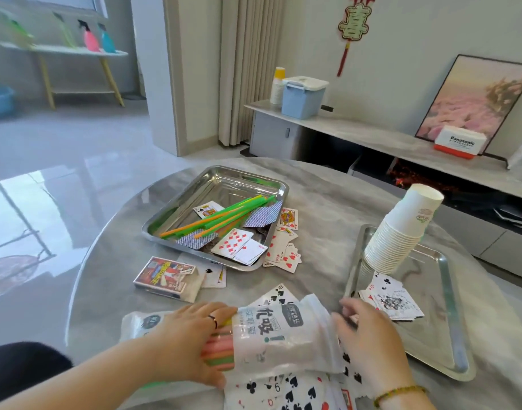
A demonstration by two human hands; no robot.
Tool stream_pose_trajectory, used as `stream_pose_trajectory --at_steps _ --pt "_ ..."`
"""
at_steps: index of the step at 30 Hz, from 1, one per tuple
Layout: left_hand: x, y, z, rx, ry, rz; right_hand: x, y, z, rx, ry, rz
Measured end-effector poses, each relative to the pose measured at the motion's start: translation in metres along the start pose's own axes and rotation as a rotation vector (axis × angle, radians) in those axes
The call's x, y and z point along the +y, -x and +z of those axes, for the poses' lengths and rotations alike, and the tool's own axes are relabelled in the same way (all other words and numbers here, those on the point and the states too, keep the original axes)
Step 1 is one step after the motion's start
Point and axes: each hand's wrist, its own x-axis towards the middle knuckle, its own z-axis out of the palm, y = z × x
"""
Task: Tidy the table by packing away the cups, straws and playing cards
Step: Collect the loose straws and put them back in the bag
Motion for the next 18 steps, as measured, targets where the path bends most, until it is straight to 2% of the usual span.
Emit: stream_pose_trajectory --at_steps 2,5,8,11,14,18 --pt "-0.01 -0.001 -0.003 0.014 0.049 0.018 -0.021 -0.014 0.002 -0.032 0.007 -0.079" --pt "-0.029 -0.006 -0.014 0.065 0.15 -0.002 -0.062 -0.053 0.016 -0.065 0.109 -0.298" --pt "-0.046 -0.012 -0.03 0.233 0.228 -0.063 -0.103 -0.104 0.037 -0.115 0.252 -0.433" --pt "-0.067 -0.021 -0.035 0.391 0.238 -0.183 -0.135 -0.153 0.066 -0.18 0.404 -0.472" --pt "-0.079 -0.031 -0.029 0.399 0.219 -0.28 -0.157 -0.185 0.099 -0.296 0.504 -0.523" --pt "-0.085 -0.044 -0.016 0.358 0.211 -0.28 -0.182 -0.213 0.13 -0.332 0.686 -0.64"
